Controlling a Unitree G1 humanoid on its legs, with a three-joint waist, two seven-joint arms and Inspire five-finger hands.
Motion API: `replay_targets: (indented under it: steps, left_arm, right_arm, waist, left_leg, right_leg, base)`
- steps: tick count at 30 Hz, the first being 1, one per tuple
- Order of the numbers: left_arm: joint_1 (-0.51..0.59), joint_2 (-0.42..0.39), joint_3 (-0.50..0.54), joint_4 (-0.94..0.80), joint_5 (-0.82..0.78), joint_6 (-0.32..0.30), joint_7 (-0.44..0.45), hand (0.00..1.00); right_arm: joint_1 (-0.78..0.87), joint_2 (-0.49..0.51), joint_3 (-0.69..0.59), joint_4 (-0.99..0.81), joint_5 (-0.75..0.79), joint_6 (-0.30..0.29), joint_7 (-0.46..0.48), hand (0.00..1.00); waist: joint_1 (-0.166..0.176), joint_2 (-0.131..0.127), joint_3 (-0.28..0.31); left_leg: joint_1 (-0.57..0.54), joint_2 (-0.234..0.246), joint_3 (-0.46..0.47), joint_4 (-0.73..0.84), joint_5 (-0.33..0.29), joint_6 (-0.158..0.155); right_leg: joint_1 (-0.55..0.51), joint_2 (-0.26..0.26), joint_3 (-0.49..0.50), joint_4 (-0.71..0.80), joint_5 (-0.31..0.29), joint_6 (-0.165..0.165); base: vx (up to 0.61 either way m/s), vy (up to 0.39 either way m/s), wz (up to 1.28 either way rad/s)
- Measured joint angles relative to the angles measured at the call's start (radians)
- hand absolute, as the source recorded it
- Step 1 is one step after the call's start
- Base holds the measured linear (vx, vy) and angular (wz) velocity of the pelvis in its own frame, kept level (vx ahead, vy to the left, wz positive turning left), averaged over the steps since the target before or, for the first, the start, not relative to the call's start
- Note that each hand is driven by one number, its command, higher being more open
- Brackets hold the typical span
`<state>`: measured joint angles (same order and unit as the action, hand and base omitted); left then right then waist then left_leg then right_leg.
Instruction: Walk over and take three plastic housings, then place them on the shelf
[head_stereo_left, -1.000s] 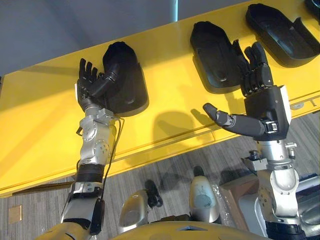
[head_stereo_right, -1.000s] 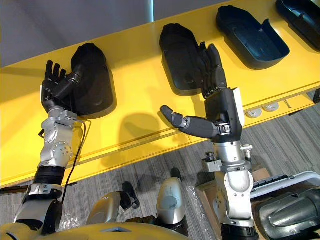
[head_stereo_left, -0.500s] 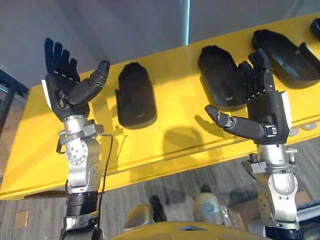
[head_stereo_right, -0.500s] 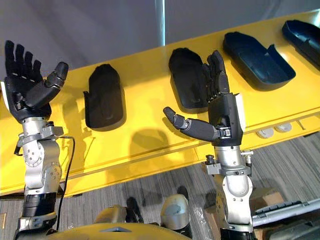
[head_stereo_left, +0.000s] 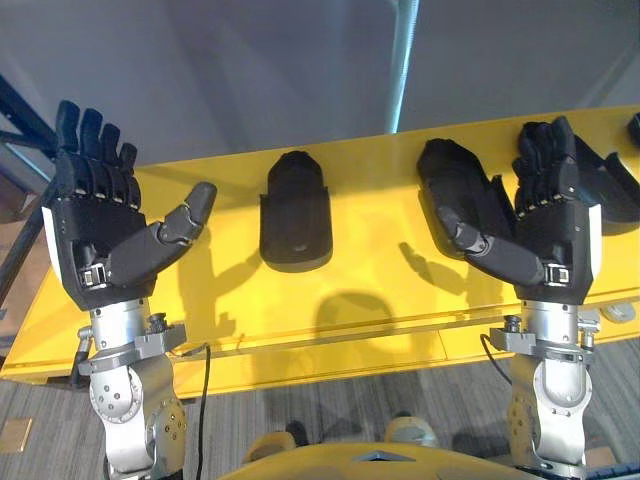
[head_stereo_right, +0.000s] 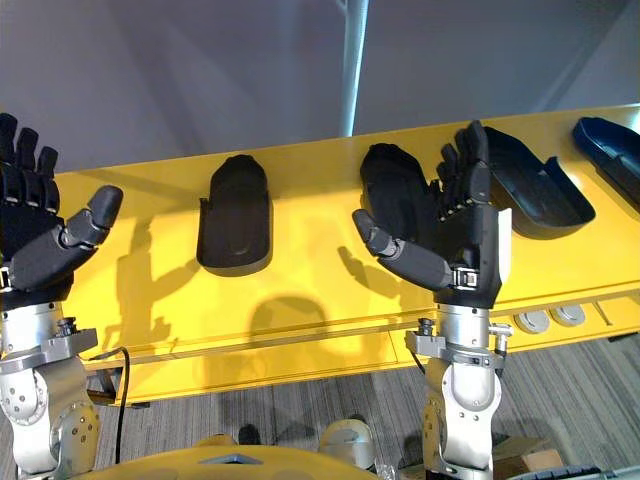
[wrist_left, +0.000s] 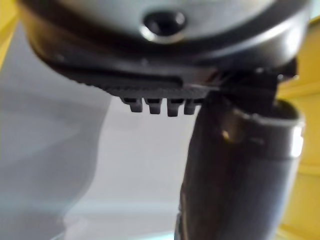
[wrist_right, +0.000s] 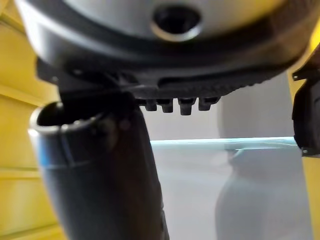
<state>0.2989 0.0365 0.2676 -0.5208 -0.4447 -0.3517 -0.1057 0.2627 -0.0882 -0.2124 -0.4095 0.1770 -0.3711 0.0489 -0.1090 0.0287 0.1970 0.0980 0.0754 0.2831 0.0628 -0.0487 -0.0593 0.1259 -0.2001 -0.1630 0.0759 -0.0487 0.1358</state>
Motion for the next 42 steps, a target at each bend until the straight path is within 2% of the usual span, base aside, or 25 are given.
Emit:
replay_targets:
  steps: [6, 9, 11, 13, 16, 18, 19, 20, 21, 23, 24, 25, 26, 27, 28, 29, 32, 36, 38, 42]
  left_arm:
    - [0.072, -0.033, -0.027, -0.032, -0.109, 0.000, -0.126, 1.00]
    - [0.071, -0.035, -0.064, -0.064, -0.168, -0.006, -0.163, 1.00]
    - [0.062, -0.035, -0.086, -0.064, -0.178, -0.015, -0.157, 1.00]
    - [0.047, -0.031, -0.125, -0.061, -0.178, -0.020, -0.132, 1.00]
    - [-0.003, -0.021, -0.173, -0.043, -0.167, -0.030, -0.082, 1.00]
    - [-0.050, -0.018, -0.181, -0.013, -0.128, -0.041, -0.027, 1.00]
    - [-0.076, -0.018, -0.180, 0.004, -0.107, -0.046, 0.005, 1.00]
    - [-0.085, -0.018, -0.178, 0.009, -0.087, -0.048, 0.025, 1.00]
    - [-0.094, -0.016, -0.170, 0.011, -0.046, -0.058, 0.074, 1.00]
    - [-0.089, -0.010, -0.120, 0.007, -0.009, -0.067, 0.129, 1.00]
    - [-0.074, -0.008, -0.087, 0.006, -0.010, -0.076, 0.149, 1.00]
    - [-0.059, -0.008, -0.066, 0.005, -0.010, -0.085, 0.160, 1.00]
    - [-0.039, -0.008, -0.026, 0.001, -0.011, -0.089, 0.171, 1.00]
    - [-0.021, -0.009, -0.001, -0.015, -0.011, -0.090, 0.168, 1.00]
    - [0.010, -0.010, 0.018, -0.050, -0.012, -0.096, 0.158, 1.00]
    - [0.038, -0.011, 0.026, -0.086, -0.012, -0.108, 0.144, 1.00]
    - [0.071, -0.020, 0.034, -0.136, -0.012, -0.127, 0.091, 1.00]
    - [0.096, -0.027, 0.086, -0.145, -0.021, -0.130, 0.040, 1.00]
    - [0.094, -0.027, 0.088, -0.145, -0.020, -0.131, 0.040, 1.00]
    - [0.036, -0.028, 0.082, -0.144, -0.026, -0.155, 0.026, 1.00]
  right_arm:
    - [0.081, 0.027, -0.110, -0.037, -0.010, 0.060, -0.064, 1.00]
    - [0.126, 0.028, -0.183, -0.042, -0.004, 0.065, -0.099, 1.00]
    - [0.143, 0.041, -0.222, -0.045, 0.005, 0.065, -0.107, 1.00]
    - [0.198, 0.073, -0.271, -0.050, 0.024, 0.059, -0.109, 1.00]
    - [0.284, 0.103, -0.313, -0.051, 0.050, 0.049, -0.107, 1.00]
    - [0.312, 0.105, -0.317, -0.051, 0.084, 0.026, -0.100, 1.00]
    - [0.309, 0.103, -0.320, -0.051, 0.088, 0.007, -0.093, 1.00]
    - [0.304, 0.101, -0.320, -0.051, 0.100, -0.004, -0.083, 1.00]
    - [0.280, 0.095, -0.318, -0.053, 0.119, -0.026, -0.057, 1.00]
    - [0.208, 0.062, -0.292, -0.060, 0.124, -0.052, -0.036, 1.00]
    - [0.164, 0.030, -0.262, -0.058, 0.124, -0.053, -0.032, 1.00]
    - [0.139, 0.008, -0.238, -0.057, 0.124, -0.053, -0.029, 1.00]
    - [0.110, -0.021, -0.196, -0.061, 0.123, -0.056, -0.027, 1.00]
    - [0.104, -0.032, -0.170, -0.067, 0.121, -0.057, -0.030, 1.00]
    - [0.105, -0.033, -0.144, -0.072, 0.109, -0.055, -0.039, 1.00]
    - [0.108, -0.031, -0.124, -0.072, 0.100, -0.047, -0.050, 1.00]
    - [0.111, -0.031, -0.101, -0.074, 0.102, -0.020, -0.053, 1.00]
    - [0.092, -0.027, -0.098, -0.073, 0.105, -0.008, -0.046, 1.00]
    - [0.080, -0.024, -0.098, -0.073, 0.104, -0.008, -0.048, 1.00]
    - [0.013, -0.025, -0.093, -0.070, 0.102, -0.009, -0.100, 1.00]
  waist:
    - [-0.003, -0.013, -0.005]
    - [-0.033, -0.014, -0.006]
    - [-0.054, -0.015, -0.006]
    - [-0.097, -0.019, -0.015]
    - [-0.136, -0.021, -0.022]
    - [-0.149, -0.019, -0.023]
    - [-0.149, -0.017, -0.023]
    - [-0.145, -0.014, -0.023]
    - [-0.135, -0.006, -0.021]
    - [-0.084, 0.017, -0.018]
    - [-0.049, 0.028, -0.013]
    - [-0.032, 0.040, -0.017]
    - [-0.025, 0.052, -0.019]
    - [-0.023, 0.054, -0.018]
    - [-0.006, 0.056, -0.018]
    - [0.008, 0.054, -0.016]
    - [0.031, 0.045, -0.008]
    - [0.052, 0.037, 0.002]
    - [0.050, 0.034, 0.007]
    - [0.040, 0.036, 0.100]
  left_leg:
    - [0.019, 0.004, 0.037, -0.052, 0.025, -0.005]
    - [0.036, 0.011, 0.107, -0.068, 0.022, -0.009]
    - [0.049, 0.019, 0.148, -0.068, 0.014, -0.016]
    - [0.064, 0.026, 0.206, -0.066, -0.004, -0.025]
    - [0.071, 0.038, 0.273, -0.051, -0.022, -0.033]
    - [0.070, 0.041, 0.294, -0.020, -0.042, -0.033]
    - [0.065, 0.045, 0.274, 0.009, -0.057, -0.030]
    - [0.059, 0.046, 0.242, 0.026, -0.071, -0.025]
    - [0.033, 0.046, 0.131, 0.070, -0.103, -0.010]
    - [-0.026, 0.018, -0.112, 0.185, -0.210, 0.035]
    - [-0.038, -0.005, -0.213, 0.218, -0.253, 0.037]
    - [-0.040, -0.015, -0.230, 0.234, -0.269, 0.035]
    - [-0.041, -0.025, -0.223, 0.249, -0.282, 0.050]
    - [-0.040, -0.033, -0.220, 0.250, -0.282, 0.051]
    - [-0.039, -0.041, -0.213, 0.252, -0.276, 0.041]
    - [-0.041, -0.044, -0.214, 0.257, -0.271, 0.040]
    - [-0.043, -0.047, -0.253, 0.265, -0.268, 0.039]
    - [-0.042, -0.047, -0.261, 0.268, -0.268, 0.039]
    - [-0.058, -0.048, -0.268, 0.285, -0.269, 0.041]
    - [-0.124, -0.046, -0.301, 0.426, -0.311, 0.040]
  right_leg:
    - [-0.022, 0.013, 0.030, -0.013, 0.009, -0.008]
    - [-0.052, 0.030, 0.100, -0.030, 0.032, -0.013]
    - [-0.067, 0.039, 0.147, -0.030, 0.038, -0.012]
    - [-0.086, 0.053, 0.206, -0.037, 0.048, -0.010]
    - [-0.113, 0.074, 0.277, -0.047, 0.065, -0.010]
    - [-0.126, 0.085, 0.313, -0.047, 0.072, -0.011]
    - [-0.133, 0.093, 0.341, -0.050, 0.079, -0.013]
    - [-0.139, 0.099, 0.356, -0.051, 0.084, -0.013]
    - [-0.153, 0.110, 0.392, -0.052, 0.094, -0.015]
    - [-0.190, 0.145, 0.491, -0.045, 0.096, -0.026]
    - [-0.207, 0.167, 0.541, -0.040, 0.100, -0.031]
    - [-0.215, 0.173, 0.559, -0.039, 0.101, -0.032]
    - [-0.217, 0.168, 0.560, -0.041, 0.105, -0.033]
    - [-0.221, 0.159, 0.558, -0.033, 0.108, -0.028]
    - [-0.228, 0.150, 0.551, -0.023, 0.116, -0.014]
    - [-0.227, 0.145, 0.544, -0.026, 0.128, 0.002]
    - [-0.211, 0.133, 0.484, -0.027, 0.131, 0.007]
    - [-0.204, 0.127, 0.453, -0.027, 0.130, 0.006]
    - [-0.207, 0.125, 0.440, -0.023, 0.127, 0.002]
    - [-0.273, 0.141, 0.413, 0.147, 0.059, 0.004]
  base:
    - [0.01, 0.007, -0.11]
    - [0.03, 0.033, -0.72]
    - [0.00, 0.012, -0.73]
    - [0.00, 0.006, -0.81]
    - [0.01, -0.012, -0.70]
    - [-0.01, -0.026, -0.65]
    - [-0.01, -0.035, -0.70]
    - [-0.02, -0.054, -0.80]
    - [-0.06, -0.040, -0.97]
    - [-0.11, 0.028, -1.44]
    - [-0.13, 0.077, -1.49]
    - [-0.13, 0.120, -1.26]
    - [-0.12, 0.160, -0.61]
    - [-0.09, 0.171, -0.30]
    - [-0.03, 0.127, -0.03]
    - [0.00, 0.074, 0.00]
    - [0.02, 0.018, 0.31]
    - [0.00, -0.015, 0.12]
    - [-0.03, -0.015, 0.15]
    - [-0.10, -0.027, 0.21]
